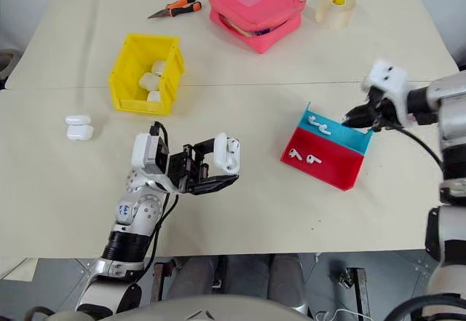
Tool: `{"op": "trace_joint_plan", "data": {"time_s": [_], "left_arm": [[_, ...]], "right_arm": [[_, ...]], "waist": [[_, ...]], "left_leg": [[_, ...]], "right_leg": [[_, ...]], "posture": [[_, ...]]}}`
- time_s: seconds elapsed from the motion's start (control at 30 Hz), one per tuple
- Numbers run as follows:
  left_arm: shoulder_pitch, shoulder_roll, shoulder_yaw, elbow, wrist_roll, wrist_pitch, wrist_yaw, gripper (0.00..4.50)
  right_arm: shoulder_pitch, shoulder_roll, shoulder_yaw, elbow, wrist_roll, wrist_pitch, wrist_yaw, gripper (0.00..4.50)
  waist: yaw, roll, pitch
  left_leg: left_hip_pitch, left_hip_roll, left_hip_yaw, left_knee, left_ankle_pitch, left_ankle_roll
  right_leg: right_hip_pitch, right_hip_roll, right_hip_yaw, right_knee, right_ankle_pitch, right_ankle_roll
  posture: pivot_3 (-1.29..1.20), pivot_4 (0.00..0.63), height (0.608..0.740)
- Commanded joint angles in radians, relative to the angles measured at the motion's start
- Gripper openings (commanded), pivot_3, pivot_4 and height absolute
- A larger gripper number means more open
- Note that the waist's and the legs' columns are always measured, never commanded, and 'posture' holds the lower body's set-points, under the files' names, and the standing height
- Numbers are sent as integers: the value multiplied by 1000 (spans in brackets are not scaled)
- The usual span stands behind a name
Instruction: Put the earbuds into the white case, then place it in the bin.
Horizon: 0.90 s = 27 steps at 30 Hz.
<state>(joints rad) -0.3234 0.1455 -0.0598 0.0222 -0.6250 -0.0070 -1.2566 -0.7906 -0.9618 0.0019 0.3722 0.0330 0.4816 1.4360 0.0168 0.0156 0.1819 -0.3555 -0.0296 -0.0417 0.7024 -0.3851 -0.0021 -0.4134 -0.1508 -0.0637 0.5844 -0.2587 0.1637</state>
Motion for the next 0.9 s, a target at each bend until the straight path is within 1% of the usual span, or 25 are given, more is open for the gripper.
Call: {"op": "trace_joint_plan", "data": {"time_s": [0.03,0.1,0.17,0.27,0.4,0.47,0.53,0.63,0.77,0.9], "left_arm": [[-32,-4,-2,7,-21,19,-7,2790],[-45,-5,1,15,-23,28,-10,2790],[-63,-10,7,27,-25,35,-8,2790],[-87,-20,18,43,-29,45,4,2790],[-101,-25,18,53,-29,57,2,2790],[-104,-23,18,51,-30,67,0,2790],[-103,-18,21,46,-32,79,0,2790],[-105,-13,21,40,-35,97,2,2790],[-110,-15,25,39,-33,111,8,2790],[-114,-19,31,41,-31,119,22,2790]], "right_arm": [[127,-9,-120,-222,114,145,-63,930],[187,25,-189,-329,197,220,-105,930],[243,88,-269,-459,309,311,-156,930],[332,225,-380,-651,494,403,-244,930],[446,470,-466,-848,719,452,-441,930],[499,552,-472,-910,818,456,-505,930],[542,619,-454,-942,868,422,-557,930],[578,683,-417,-977,939,377,-611,930],[594,736,-374,-1005,1021,326,-689,930],[622,744,-311,-1030,1073,296,-730,930]], "waist": [[6,0,0],[7,0,0],[7,0,0],[7,0,0],[7,0,0],[9,0,0],[8,0,0],[5,0,0],[3,0,0],[1,0,0]], "left_leg": [[0,0,0,0,0,0],[0,0,1,1,0,0],[0,0,1,2,0,0],[0,1,0,2,0,0],[1,0,-1,2,0,0],[0,0,-1,2,0,0],[1,-1,-2,2,0,0],[1,-1,-2,2,0,0],[2,-1,-1,1,0,0],[2,-1,-1,1,0,0]], "right_leg": [[0,0,0,0,0,0],[0,0,0,1,0,0],[0,0,0,1,0,0],[0,1,0,2,0,0],[0,0,0,2,0,0],[0,0,1,2,0,0],[1,0,1,3,0,0],[0,0,1,3,0,0],[0,0,1,4,0,0],[0,0,2,4,0,0]], "posture": [[0,150,740],[0,150,740],[0,150,740],[0,150,740],[0,150,740],[0,150,740],[0,150,740],[0,150,740],[0,150,740],[0,150,740]]}}
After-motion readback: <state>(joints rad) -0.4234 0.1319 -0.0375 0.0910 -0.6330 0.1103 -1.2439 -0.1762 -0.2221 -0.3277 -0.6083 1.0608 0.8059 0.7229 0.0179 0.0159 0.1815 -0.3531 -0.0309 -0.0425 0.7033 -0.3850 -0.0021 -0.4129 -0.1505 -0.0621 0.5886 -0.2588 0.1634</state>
